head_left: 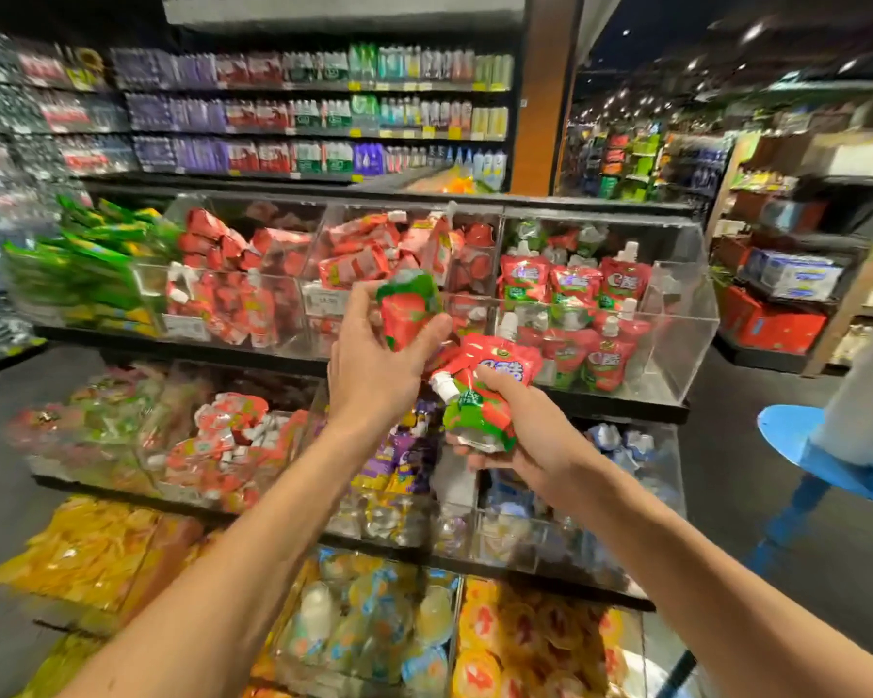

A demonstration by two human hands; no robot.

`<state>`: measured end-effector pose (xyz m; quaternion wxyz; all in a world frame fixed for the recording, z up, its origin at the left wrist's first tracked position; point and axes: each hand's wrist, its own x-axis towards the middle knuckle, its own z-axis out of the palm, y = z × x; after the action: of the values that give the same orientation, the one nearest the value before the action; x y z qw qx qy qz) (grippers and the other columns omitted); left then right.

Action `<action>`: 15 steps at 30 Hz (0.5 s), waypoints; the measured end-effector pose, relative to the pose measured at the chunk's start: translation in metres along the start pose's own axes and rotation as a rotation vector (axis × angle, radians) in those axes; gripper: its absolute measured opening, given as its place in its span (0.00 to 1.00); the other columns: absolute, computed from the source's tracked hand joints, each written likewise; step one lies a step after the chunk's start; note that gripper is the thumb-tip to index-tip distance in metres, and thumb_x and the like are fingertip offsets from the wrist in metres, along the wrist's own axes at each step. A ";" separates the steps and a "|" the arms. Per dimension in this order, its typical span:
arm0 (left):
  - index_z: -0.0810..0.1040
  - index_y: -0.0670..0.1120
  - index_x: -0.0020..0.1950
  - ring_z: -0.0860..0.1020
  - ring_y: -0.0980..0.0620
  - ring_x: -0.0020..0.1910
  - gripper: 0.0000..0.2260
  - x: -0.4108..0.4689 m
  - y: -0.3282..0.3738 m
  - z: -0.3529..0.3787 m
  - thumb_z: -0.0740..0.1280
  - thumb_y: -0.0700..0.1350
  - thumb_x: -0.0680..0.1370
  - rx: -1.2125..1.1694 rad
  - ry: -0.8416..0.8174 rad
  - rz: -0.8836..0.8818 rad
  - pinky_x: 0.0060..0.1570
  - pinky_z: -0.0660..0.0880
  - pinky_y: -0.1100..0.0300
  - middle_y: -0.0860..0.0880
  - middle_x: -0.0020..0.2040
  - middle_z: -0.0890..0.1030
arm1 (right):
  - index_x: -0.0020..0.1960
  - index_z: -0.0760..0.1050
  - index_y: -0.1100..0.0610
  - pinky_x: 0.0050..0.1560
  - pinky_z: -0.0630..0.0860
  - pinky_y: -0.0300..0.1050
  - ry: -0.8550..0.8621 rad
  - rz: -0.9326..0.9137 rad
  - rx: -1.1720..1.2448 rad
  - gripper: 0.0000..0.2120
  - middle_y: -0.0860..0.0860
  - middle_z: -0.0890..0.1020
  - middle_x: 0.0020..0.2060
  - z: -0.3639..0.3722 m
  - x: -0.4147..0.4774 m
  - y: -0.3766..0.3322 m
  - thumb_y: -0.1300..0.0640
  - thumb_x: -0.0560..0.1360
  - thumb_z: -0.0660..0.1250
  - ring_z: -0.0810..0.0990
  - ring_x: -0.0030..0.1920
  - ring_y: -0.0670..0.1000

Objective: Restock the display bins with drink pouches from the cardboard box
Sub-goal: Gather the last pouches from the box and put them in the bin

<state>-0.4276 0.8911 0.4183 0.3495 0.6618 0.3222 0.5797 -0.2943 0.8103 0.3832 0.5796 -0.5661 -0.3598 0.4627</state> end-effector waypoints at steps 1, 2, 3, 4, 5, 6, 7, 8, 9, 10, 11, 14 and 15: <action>0.73 0.54 0.56 0.82 0.60 0.43 0.20 0.001 0.003 0.001 0.78 0.55 0.70 0.097 0.022 0.097 0.47 0.77 0.55 0.59 0.43 0.83 | 0.52 0.80 0.59 0.37 0.76 0.46 -0.019 0.023 0.052 0.20 0.57 0.85 0.39 0.001 0.001 -0.007 0.42 0.80 0.62 0.82 0.37 0.55; 0.72 0.55 0.57 0.82 0.56 0.42 0.21 0.005 0.004 0.004 0.78 0.56 0.70 0.186 0.047 0.199 0.44 0.76 0.54 0.58 0.42 0.84 | 0.51 0.81 0.58 0.38 0.76 0.46 -0.036 0.041 0.084 0.22 0.57 0.84 0.39 -0.001 0.006 -0.013 0.40 0.79 0.62 0.80 0.36 0.55; 0.71 0.55 0.59 0.82 0.51 0.44 0.23 0.009 0.002 0.008 0.77 0.53 0.70 0.274 0.059 0.318 0.41 0.75 0.53 0.56 0.44 0.84 | 0.52 0.81 0.58 0.38 0.76 0.46 -0.032 0.062 0.111 0.24 0.57 0.84 0.39 -0.001 0.008 -0.020 0.37 0.78 0.62 0.79 0.35 0.54; 0.70 0.54 0.61 0.82 0.47 0.45 0.25 0.014 -0.001 0.013 0.76 0.49 0.68 0.357 0.053 0.443 0.39 0.74 0.53 0.52 0.47 0.84 | 0.54 0.81 0.57 0.37 0.76 0.45 -0.012 0.077 0.137 0.25 0.57 0.83 0.39 -0.004 0.014 -0.023 0.35 0.76 0.63 0.79 0.34 0.54; 0.71 0.52 0.62 0.81 0.44 0.46 0.27 0.020 -0.006 0.018 0.74 0.45 0.65 0.411 0.028 0.551 0.37 0.72 0.54 0.49 0.49 0.84 | 0.55 0.81 0.56 0.37 0.77 0.44 0.017 0.086 0.162 0.26 0.56 0.84 0.40 -0.006 0.020 -0.027 0.34 0.76 0.63 0.79 0.34 0.53; 0.71 0.50 0.62 0.80 0.43 0.46 0.28 0.027 -0.010 0.023 0.72 0.42 0.63 0.429 -0.019 0.624 0.36 0.70 0.55 0.47 0.49 0.84 | 0.55 0.81 0.55 0.36 0.78 0.44 0.052 0.071 0.180 0.25 0.55 0.84 0.40 -0.008 0.027 -0.032 0.34 0.75 0.64 0.80 0.35 0.52; 0.72 0.49 0.61 0.80 0.43 0.45 0.27 0.035 -0.016 0.028 0.71 0.39 0.62 0.415 -0.086 0.660 0.36 0.67 0.54 0.47 0.48 0.83 | 0.54 0.82 0.53 0.37 0.78 0.44 0.093 0.049 0.186 0.24 0.53 0.85 0.41 -0.009 0.032 -0.038 0.34 0.75 0.64 0.81 0.36 0.52; 0.71 0.49 0.60 0.79 0.43 0.43 0.26 0.043 -0.021 0.034 0.71 0.37 0.63 0.385 -0.154 0.666 0.35 0.62 0.55 0.48 0.45 0.82 | 0.52 0.82 0.51 0.39 0.79 0.44 0.145 0.019 0.179 0.21 0.52 0.86 0.42 -0.012 0.039 -0.042 0.35 0.76 0.65 0.82 0.37 0.50; 0.69 0.51 0.58 0.78 0.45 0.41 0.25 0.050 -0.027 0.039 0.72 0.37 0.65 0.349 -0.213 0.650 0.34 0.58 0.57 0.51 0.42 0.79 | 0.50 0.83 0.50 0.41 0.79 0.45 0.198 -0.001 0.162 0.18 0.51 0.86 0.41 -0.014 0.046 -0.046 0.36 0.76 0.66 0.83 0.37 0.50; 0.68 0.53 0.57 0.77 0.49 0.40 0.24 0.058 -0.033 0.043 0.74 0.38 0.67 0.305 -0.270 0.618 0.34 0.57 0.58 0.55 0.40 0.76 | 0.48 0.83 0.50 0.43 0.79 0.45 0.231 -0.015 0.156 0.17 0.51 0.86 0.41 -0.018 0.052 -0.048 0.37 0.76 0.66 0.83 0.38 0.50; 0.67 0.55 0.57 0.76 0.52 0.40 0.23 0.065 -0.037 0.047 0.76 0.42 0.70 0.253 -0.326 0.568 0.34 0.59 0.60 0.58 0.39 0.74 | 0.48 0.83 0.51 0.43 0.79 0.45 0.241 -0.021 0.161 0.17 0.51 0.86 0.42 -0.020 0.055 -0.051 0.38 0.76 0.67 0.82 0.39 0.51; 0.68 0.62 0.61 0.76 0.67 0.46 0.23 0.073 -0.046 0.062 0.73 0.62 0.70 0.081 -0.558 0.365 0.42 0.69 0.69 0.63 0.47 0.77 | 0.58 0.81 0.51 0.38 0.80 0.42 0.262 -0.041 0.148 0.18 0.49 0.86 0.48 -0.031 0.065 -0.056 0.40 0.78 0.64 0.84 0.41 0.49; 0.67 0.65 0.63 0.75 0.67 0.51 0.24 0.072 -0.049 0.069 0.70 0.66 0.70 0.027 -0.655 0.318 0.48 0.71 0.68 0.63 0.53 0.76 | 0.59 0.81 0.51 0.37 0.80 0.42 0.295 -0.042 0.151 0.18 0.49 0.86 0.48 -0.036 0.067 -0.057 0.40 0.79 0.64 0.85 0.41 0.48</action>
<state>-0.3515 0.9716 0.4107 0.3308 0.8587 0.0939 0.3800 -0.2317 0.8657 0.4288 0.6767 -0.5751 -0.2468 0.3879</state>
